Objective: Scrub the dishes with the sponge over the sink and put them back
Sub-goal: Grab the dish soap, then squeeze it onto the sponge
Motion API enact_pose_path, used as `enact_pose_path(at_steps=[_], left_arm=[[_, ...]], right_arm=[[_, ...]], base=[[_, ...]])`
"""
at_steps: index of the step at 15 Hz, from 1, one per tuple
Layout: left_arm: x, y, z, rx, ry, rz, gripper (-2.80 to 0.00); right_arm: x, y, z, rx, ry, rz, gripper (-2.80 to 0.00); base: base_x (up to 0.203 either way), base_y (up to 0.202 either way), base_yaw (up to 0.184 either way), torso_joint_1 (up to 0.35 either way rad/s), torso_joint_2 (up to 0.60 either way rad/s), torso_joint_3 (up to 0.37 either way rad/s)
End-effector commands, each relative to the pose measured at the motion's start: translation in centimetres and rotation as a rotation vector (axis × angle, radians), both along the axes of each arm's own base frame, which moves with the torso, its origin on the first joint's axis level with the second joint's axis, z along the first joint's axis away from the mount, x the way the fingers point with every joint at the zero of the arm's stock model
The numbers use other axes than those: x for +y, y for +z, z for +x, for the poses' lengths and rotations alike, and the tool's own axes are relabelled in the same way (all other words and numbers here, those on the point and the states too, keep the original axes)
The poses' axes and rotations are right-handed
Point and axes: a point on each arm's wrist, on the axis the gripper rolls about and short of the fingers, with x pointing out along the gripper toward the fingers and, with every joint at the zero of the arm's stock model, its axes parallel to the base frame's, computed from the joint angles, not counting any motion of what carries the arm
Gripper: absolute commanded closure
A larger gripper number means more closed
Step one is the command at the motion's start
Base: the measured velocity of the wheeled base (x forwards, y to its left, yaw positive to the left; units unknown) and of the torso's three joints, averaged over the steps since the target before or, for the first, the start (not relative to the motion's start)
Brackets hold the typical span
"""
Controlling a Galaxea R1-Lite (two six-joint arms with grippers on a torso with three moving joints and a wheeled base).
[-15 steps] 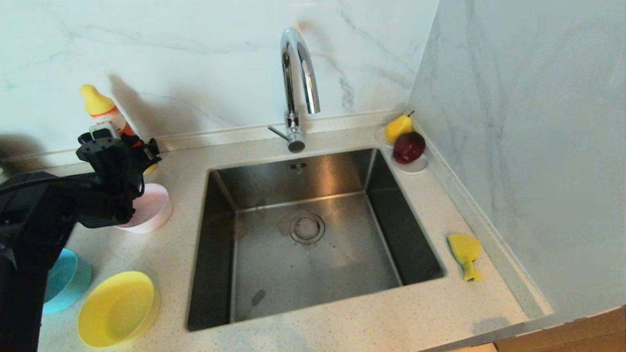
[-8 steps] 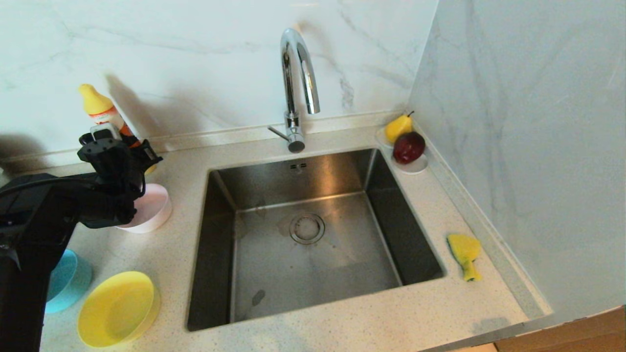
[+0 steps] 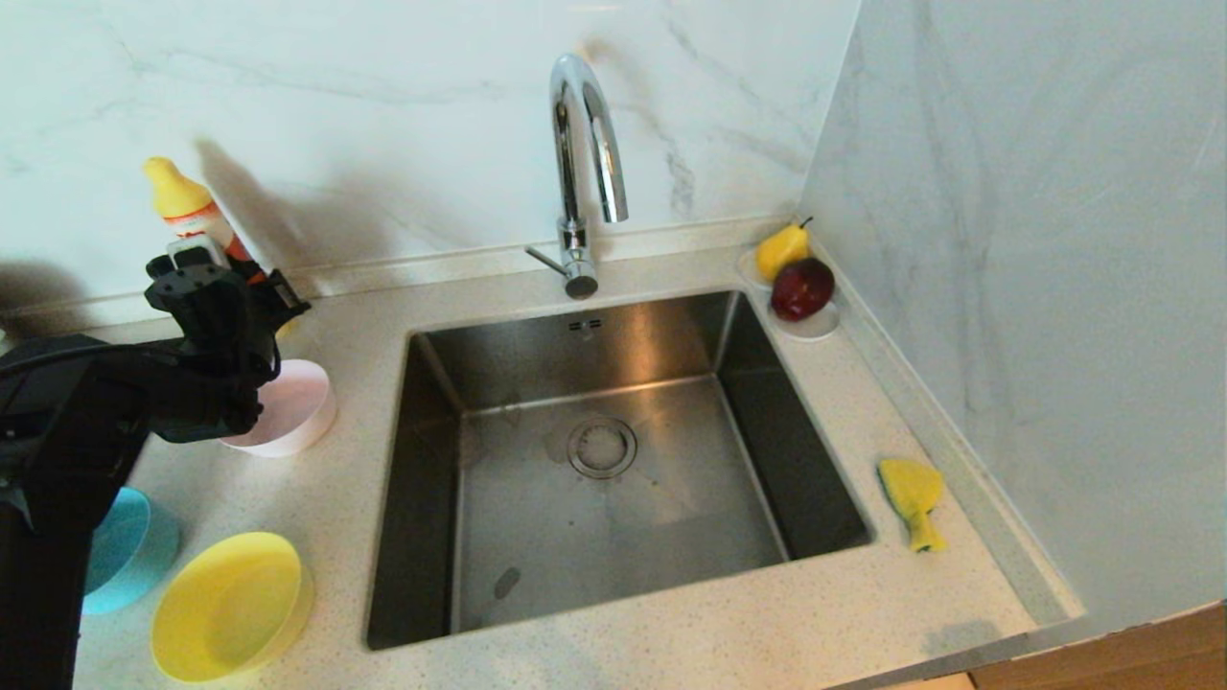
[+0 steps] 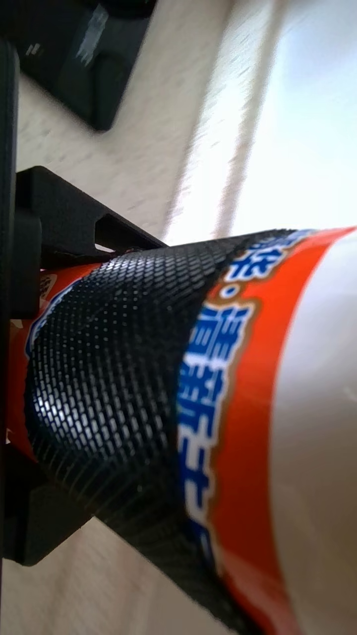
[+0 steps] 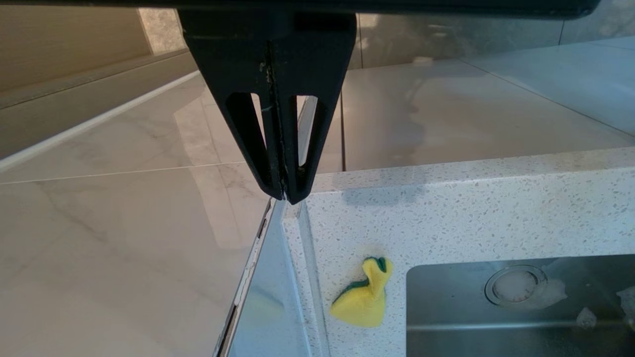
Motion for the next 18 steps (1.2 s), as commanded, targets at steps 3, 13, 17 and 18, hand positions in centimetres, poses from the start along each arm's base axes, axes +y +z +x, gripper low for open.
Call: enact_pose_path(at_steps=[3, 13, 17, 18], left_arm=[[-0.5, 5.0, -2.0, -0.082, 0.014, 0.016, 0.0], [-3.7, 19.9, -13.7, -0.152, 0.02, 0.021, 0.0], [-7.4, 24.4, -19.8, -0.121, -0.048, 0.014, 0.0], [-8.5, 25.2, -21.2, -0.105, -0.073, 0.014, 0.0]], right_arm=[[0.0, 0.0, 0.0, 0.001, 0.0, -0.001, 0.0], [0.0, 0.0, 0.0, 0.001, 0.001, -0.001, 0.0], [0.0, 0.0, 0.0, 0.001, -0.001, -0.001, 0.0], [0.0, 0.0, 0.0, 0.001, -0.001, -0.001, 0.0]], base=[[0.0, 0.0, 0.0, 0.0, 0.0, 0.0], [0.0, 0.0, 0.0, 0.0, 0.0, 0.0], [0.0, 0.0, 0.0, 0.0, 0.0, 0.0], [0.0, 0.0, 0.0, 0.0, 0.0, 0.0]])
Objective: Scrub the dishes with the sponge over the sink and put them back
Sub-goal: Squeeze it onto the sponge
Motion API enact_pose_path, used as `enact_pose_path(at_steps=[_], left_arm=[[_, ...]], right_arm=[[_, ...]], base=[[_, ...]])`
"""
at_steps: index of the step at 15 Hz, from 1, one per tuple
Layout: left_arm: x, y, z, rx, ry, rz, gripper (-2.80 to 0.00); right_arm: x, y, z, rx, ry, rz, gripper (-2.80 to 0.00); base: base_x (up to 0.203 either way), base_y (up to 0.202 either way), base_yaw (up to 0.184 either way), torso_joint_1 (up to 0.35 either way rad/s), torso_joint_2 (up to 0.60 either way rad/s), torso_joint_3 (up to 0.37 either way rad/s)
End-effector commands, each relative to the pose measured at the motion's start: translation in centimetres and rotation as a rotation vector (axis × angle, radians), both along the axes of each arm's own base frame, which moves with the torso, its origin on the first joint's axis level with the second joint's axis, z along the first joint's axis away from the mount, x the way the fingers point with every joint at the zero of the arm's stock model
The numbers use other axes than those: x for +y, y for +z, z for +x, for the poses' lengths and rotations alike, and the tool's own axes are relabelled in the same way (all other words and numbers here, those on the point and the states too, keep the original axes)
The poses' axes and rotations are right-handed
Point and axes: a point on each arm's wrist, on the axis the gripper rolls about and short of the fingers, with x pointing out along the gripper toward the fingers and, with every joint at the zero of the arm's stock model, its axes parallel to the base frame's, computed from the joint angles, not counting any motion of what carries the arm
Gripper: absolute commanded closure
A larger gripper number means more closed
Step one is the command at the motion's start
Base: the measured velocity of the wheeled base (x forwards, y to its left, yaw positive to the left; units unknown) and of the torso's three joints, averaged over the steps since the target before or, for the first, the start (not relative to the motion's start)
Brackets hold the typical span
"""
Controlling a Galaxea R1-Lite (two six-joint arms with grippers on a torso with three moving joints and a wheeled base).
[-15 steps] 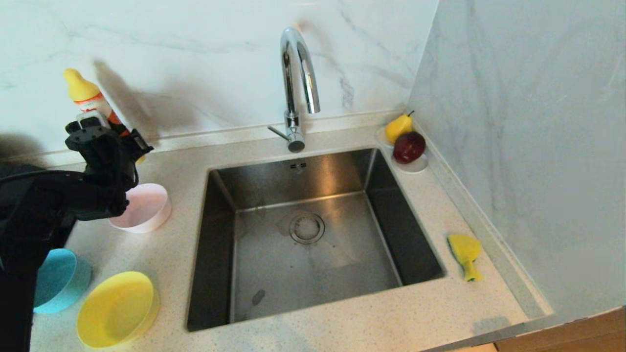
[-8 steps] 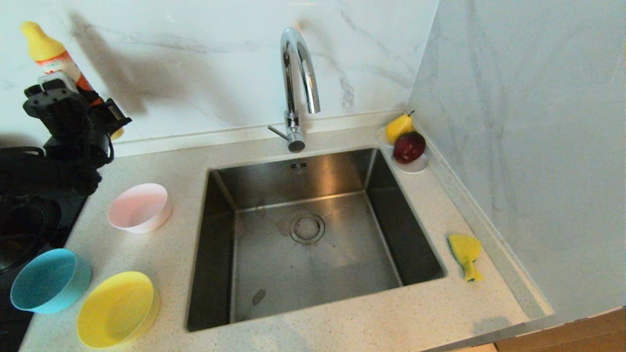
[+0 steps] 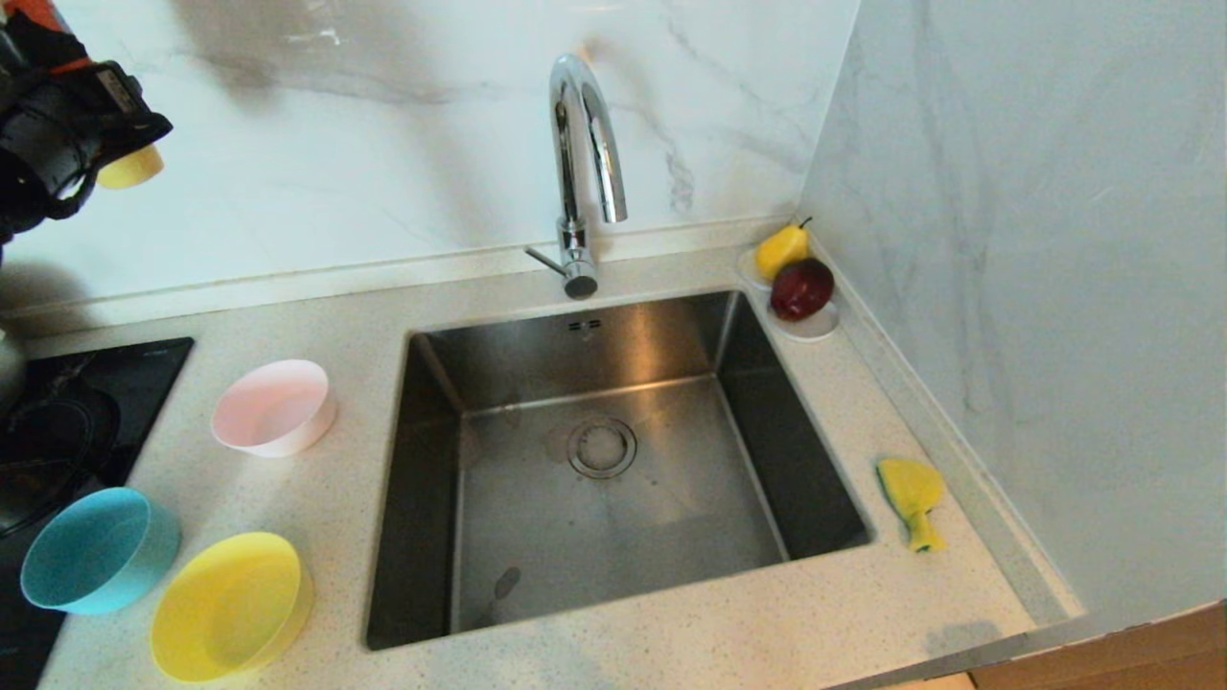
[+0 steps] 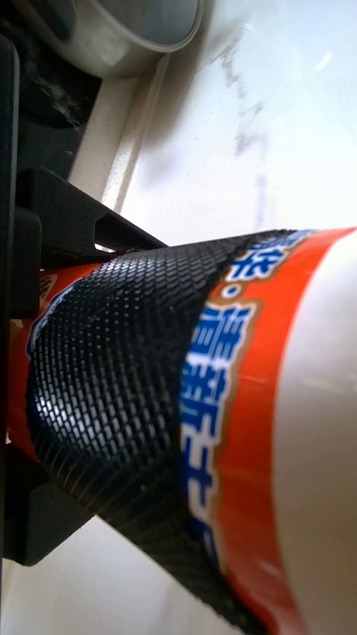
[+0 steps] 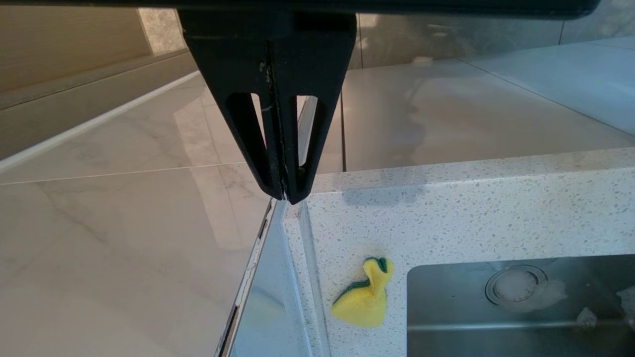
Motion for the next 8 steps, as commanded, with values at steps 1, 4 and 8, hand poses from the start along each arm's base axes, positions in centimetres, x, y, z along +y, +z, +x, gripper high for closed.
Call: enact_pose_path(at_steps=[1, 4, 8], left_arm=[[-3.0, 4.3, -5.9, -0.04, -0.061, 0.021, 0.0], [-6.6, 5.8, -9.7, -0.001, -0.175, 0.059, 0.0], [-9.5, 6.3, -13.8, 0.081, -0.306, 0.138, 0.0]], right_arm=[[0.0, 0.0, 0.0, 0.0, 0.002, -0.001, 0.0], [0.0, 0.0, 0.0, 0.001, 0.001, -0.001, 0.0], [0.0, 0.0, 0.0, 0.001, 0.002, -0.001, 0.0]], base=[[0.0, 0.0, 0.0, 0.0, 0.0, 0.0], [0.0, 0.0, 0.0, 0.0, 0.0, 0.0], [0.0, 0.0, 0.0, 0.0, 0.0, 0.0]])
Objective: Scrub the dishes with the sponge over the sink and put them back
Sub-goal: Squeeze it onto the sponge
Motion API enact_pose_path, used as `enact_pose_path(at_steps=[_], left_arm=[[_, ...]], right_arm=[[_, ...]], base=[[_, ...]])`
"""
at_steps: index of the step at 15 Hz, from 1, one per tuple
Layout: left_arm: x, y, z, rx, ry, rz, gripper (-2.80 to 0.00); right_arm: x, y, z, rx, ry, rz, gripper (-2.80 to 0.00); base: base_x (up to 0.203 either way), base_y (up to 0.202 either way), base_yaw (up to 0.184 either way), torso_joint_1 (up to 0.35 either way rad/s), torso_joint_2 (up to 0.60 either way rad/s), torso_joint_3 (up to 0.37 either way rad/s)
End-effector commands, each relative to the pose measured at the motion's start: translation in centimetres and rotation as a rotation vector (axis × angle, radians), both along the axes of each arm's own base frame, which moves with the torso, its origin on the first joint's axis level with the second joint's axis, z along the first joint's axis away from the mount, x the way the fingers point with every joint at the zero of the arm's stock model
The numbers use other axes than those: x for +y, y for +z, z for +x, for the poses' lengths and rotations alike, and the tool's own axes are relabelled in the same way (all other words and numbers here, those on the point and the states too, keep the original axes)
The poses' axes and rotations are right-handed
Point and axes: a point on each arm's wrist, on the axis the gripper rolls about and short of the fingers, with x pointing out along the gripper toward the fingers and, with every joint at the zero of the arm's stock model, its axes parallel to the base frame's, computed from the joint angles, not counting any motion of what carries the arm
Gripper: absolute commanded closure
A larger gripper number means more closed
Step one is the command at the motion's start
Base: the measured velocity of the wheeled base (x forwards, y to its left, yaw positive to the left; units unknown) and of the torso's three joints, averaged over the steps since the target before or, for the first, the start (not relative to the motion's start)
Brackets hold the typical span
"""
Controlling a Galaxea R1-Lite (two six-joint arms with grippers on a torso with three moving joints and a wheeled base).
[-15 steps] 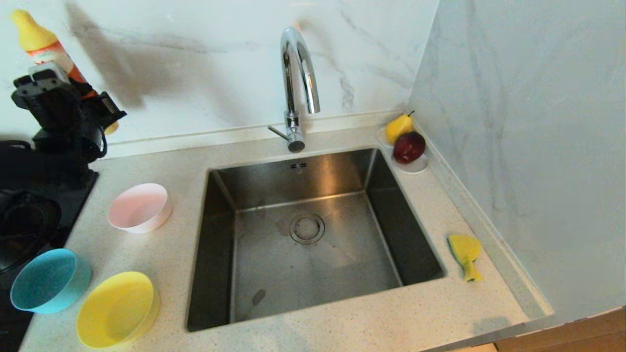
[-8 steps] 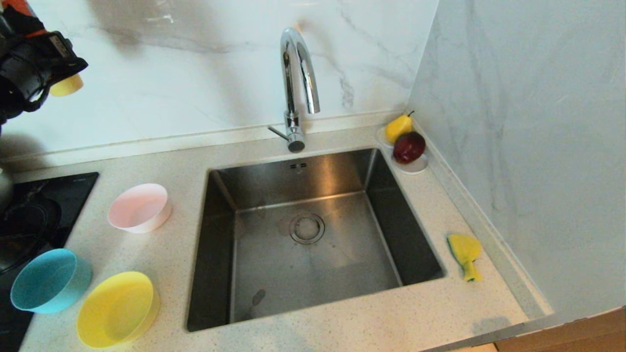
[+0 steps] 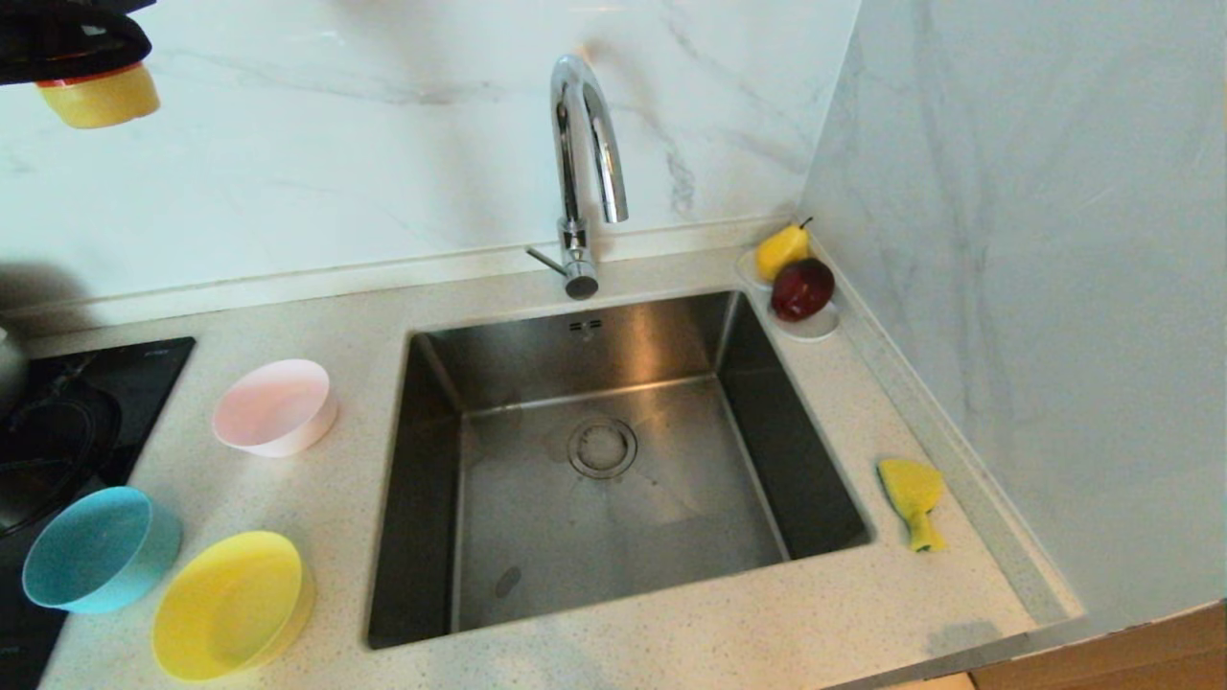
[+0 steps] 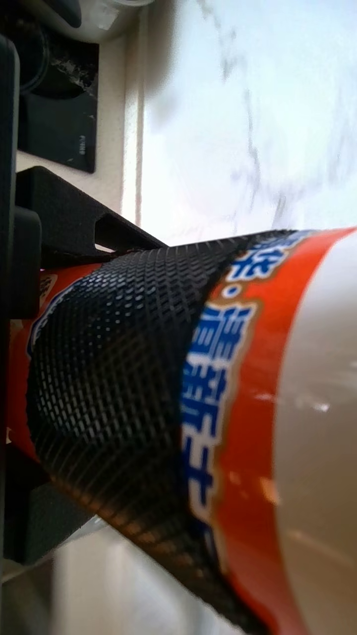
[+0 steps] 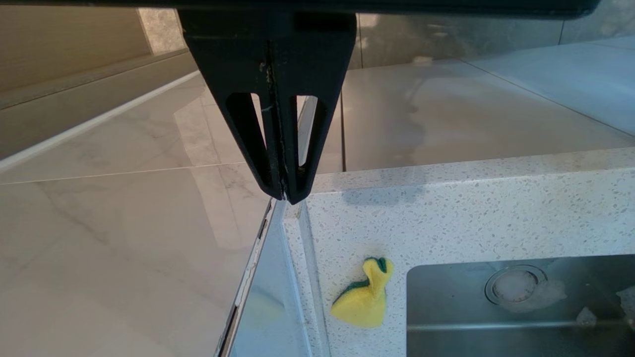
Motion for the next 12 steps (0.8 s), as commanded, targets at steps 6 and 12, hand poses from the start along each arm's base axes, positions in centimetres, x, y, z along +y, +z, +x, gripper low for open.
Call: enact_pose_path(at_steps=[6, 12], left_arm=[[-3.8, 0.8, -3.2, 0.013, -0.119, 0.227, 0.0], [-10.8, 0.1, -1.9, 0.045, -0.26, 0.222, 0.0]], right_arm=[[0.0, 0.0, 0.0, 0.0, -0.001, -0.001, 0.0], [0.0, 0.0, 0.0, 0.001, 0.001, -0.001, 0.0]], base=[[0.0, 0.0, 0.0, 0.0, 0.0, 0.0], [0.0, 0.0, 0.0, 0.0, 0.0, 0.0]])
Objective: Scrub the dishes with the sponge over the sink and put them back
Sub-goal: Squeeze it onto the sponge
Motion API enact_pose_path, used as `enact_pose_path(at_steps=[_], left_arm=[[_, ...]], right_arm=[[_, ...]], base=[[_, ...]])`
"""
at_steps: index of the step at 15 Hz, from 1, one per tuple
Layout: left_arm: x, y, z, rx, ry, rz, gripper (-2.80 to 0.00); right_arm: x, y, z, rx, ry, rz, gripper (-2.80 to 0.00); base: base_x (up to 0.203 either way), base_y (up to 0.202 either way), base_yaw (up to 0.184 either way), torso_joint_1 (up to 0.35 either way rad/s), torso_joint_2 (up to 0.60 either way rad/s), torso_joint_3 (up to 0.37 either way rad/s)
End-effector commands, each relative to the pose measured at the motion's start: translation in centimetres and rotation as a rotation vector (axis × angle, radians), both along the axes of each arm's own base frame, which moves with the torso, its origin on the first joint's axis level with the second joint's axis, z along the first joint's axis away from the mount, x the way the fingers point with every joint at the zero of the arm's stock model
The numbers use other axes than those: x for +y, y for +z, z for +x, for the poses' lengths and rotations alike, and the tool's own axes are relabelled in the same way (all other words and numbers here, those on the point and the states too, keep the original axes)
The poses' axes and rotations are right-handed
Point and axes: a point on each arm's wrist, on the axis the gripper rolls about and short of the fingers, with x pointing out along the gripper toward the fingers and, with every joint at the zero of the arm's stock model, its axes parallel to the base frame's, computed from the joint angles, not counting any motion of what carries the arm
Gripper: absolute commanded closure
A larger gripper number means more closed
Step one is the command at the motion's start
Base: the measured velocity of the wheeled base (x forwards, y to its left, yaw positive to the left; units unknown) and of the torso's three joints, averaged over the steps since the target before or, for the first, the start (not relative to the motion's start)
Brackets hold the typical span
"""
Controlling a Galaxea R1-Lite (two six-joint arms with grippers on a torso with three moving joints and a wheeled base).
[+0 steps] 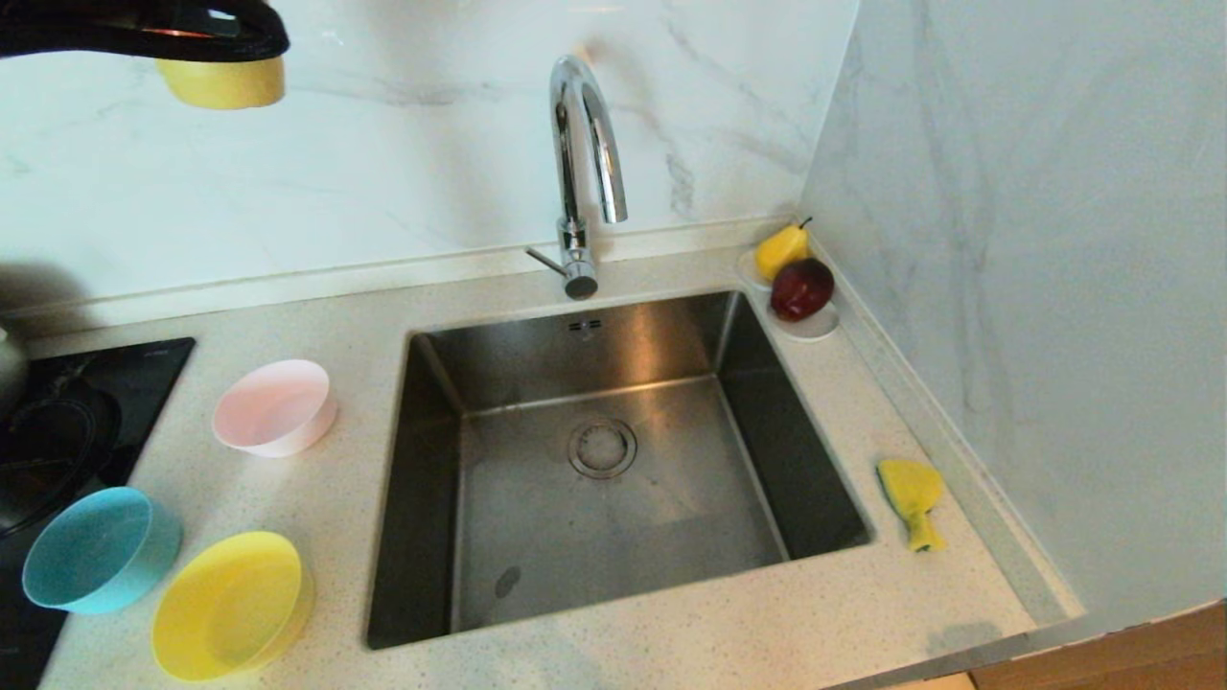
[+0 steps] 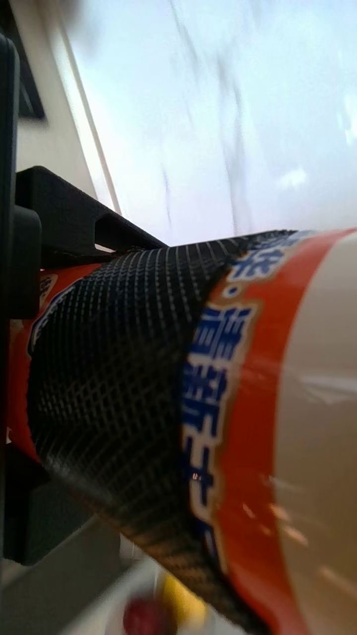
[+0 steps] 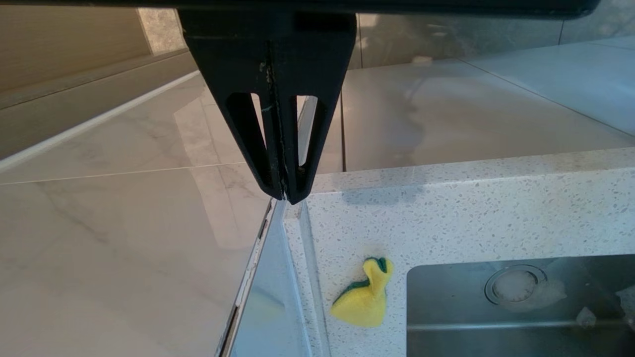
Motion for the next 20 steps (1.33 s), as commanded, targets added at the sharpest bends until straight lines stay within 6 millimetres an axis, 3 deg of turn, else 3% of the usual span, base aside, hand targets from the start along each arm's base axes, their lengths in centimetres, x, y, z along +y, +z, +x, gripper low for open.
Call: enact_pose_path(at_steps=[1, 7, 14, 20], left_arm=[[-3.5, -0.6, 1.1, 0.029, -0.056, 0.009, 0.0], [-10.7, -0.1, 1.3, 0.02, -0.142, -0.01, 0.0], [-17.7, -3.2, 1.0, 0.06, -0.21, 0.067, 0.0], [-22.1, -6.6, 1.5, 0.076, -0.243, 0.153, 0.0]], right_arm=[[0.0, 0.0, 0.0, 0.001, 0.001, -0.001, 0.0], [0.0, 0.0, 0.0, -0.001, -0.001, -0.001, 0.0], [0.0, 0.0, 0.0, 0.0, 0.001, -0.001, 0.0], [0.0, 0.0, 0.0, 0.0, 0.001, -0.001, 0.0]], base=[[0.0, 0.0, 0.0, 0.0, 0.0, 0.0], [0.0, 0.0, 0.0, 0.0, 0.0, 0.0], [0.0, 0.0, 0.0, 0.0, 0.0, 0.0], [0.0, 0.0, 0.0, 0.0, 0.0, 0.0]])
